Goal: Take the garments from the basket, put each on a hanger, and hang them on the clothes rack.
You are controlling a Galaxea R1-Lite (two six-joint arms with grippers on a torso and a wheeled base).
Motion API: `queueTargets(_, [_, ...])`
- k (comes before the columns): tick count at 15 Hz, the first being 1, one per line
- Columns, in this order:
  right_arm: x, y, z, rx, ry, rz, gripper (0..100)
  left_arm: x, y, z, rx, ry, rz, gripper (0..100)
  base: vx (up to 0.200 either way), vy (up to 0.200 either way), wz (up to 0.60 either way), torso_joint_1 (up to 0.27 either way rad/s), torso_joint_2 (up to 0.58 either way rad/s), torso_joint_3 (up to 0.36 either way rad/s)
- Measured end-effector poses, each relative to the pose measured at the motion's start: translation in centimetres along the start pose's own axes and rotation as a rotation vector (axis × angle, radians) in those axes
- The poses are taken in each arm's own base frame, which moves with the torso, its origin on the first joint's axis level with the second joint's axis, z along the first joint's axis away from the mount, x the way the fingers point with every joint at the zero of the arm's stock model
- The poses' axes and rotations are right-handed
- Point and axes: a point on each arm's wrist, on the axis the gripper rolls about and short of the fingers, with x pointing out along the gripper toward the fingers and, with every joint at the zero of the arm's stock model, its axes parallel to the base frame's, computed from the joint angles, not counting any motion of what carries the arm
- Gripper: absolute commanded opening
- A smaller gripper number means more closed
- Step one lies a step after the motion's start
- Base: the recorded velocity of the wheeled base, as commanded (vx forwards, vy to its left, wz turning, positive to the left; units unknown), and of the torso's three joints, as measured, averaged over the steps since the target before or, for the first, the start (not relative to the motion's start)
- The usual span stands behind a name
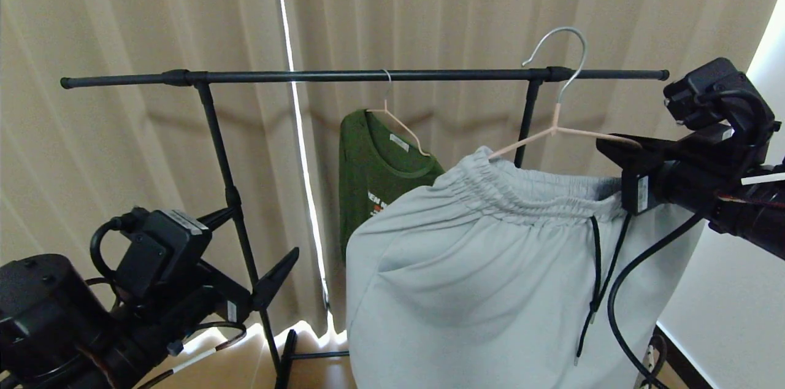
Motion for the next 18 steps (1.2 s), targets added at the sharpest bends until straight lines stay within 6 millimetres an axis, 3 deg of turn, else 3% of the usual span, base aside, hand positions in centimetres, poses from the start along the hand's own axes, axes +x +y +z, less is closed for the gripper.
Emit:
queueTargets(3, [-0.9, 0.0, -0.9, -0.004, 0.031, -0.008, 0, -1.8, 0.6, 1.7, -0.023, 0.057, -0.021, 100, 0.000, 0.000, 0.00, 0.000, 0.00, 0.000])
queueTargets(7, [-2.1, -0.3, -2.7, -0.010, 0.098, -0.073, 0, -6.7, 1.3, 3.1, -0.130, 0.197, -0.047, 100, 0.000, 0.000, 0.00, 0.000, 0.00, 0.000])
queueTargets(11, [-3.3, -1.0, -4.4, -0.016, 0.181, -0.152, 0, -11.2, 1.6, 2.0, -0.223, 0.219, 0.017, 100, 0.000, 0.000, 0.00, 0.000, 0.00, 0.000])
queueTargets(18, [-7.2, -3.0, -7.6, -0.017, 0.341, -0.379, 0, -12.1, 1.7, 1.5, -0.224, 0.209, 0.054, 100, 0.000, 0.000, 0.00, 0.000, 0.00, 0.000])
